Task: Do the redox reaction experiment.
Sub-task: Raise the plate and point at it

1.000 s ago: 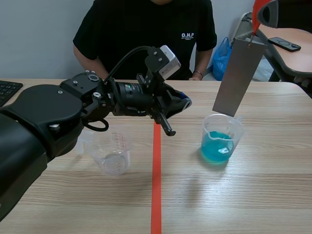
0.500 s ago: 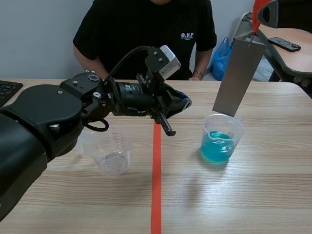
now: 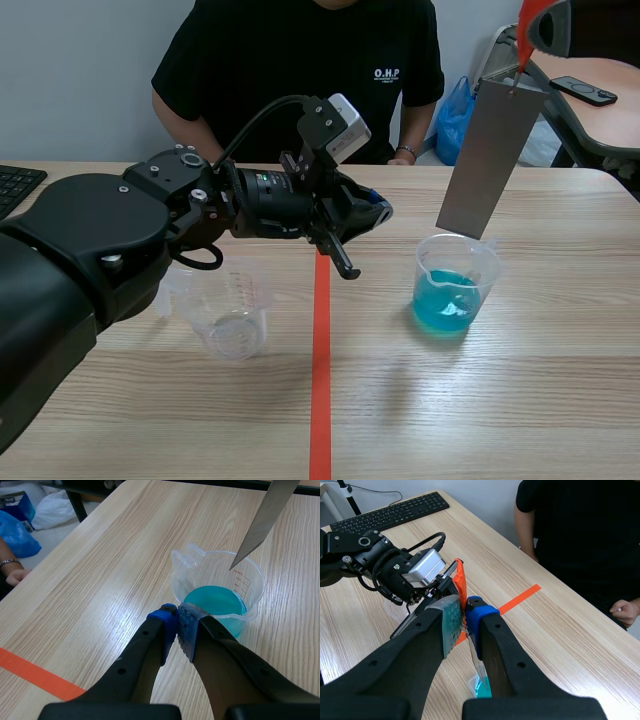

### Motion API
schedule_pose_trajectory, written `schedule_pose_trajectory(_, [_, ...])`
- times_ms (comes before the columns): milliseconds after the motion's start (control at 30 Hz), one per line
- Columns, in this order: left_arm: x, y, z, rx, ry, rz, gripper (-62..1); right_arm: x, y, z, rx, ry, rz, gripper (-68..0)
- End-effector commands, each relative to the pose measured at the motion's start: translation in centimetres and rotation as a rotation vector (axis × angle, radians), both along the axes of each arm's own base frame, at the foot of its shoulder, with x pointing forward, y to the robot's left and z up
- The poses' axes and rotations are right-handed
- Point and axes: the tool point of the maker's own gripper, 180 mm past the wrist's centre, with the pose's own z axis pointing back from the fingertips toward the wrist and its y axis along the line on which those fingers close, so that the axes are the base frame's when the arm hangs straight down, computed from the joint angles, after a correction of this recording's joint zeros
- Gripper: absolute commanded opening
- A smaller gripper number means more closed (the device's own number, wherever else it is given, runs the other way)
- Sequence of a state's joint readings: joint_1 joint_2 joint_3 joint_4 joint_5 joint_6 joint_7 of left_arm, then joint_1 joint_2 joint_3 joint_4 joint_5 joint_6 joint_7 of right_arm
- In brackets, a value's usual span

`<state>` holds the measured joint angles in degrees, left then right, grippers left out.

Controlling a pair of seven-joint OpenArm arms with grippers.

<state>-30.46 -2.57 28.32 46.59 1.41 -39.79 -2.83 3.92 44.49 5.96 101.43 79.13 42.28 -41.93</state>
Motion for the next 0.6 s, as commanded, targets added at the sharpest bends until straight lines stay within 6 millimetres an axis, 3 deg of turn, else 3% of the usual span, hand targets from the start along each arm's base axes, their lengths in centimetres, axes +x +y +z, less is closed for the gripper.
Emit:
schedule_pose_trajectory(0, [0.7,-0.1,1.8,-0.046,-0.036,0.004,-56.9,0.0,-0.2,1.6,0.011,-0.045,0.006,-66.0])
schedule_pose_trajectory(367, [0.8,0.3,2.3,-0.069,-0.049,0.008,-56.9,0.0,-0.2,1.6,0.011,-0.045,0.006,-66.0])
schedule_pose_trajectory(567, [2.0,3.6,2.7,-0.075,-0.079,0.049,-56.9,0.0,-0.2,1.6,0.011,-0.044,0.006,-66.0])
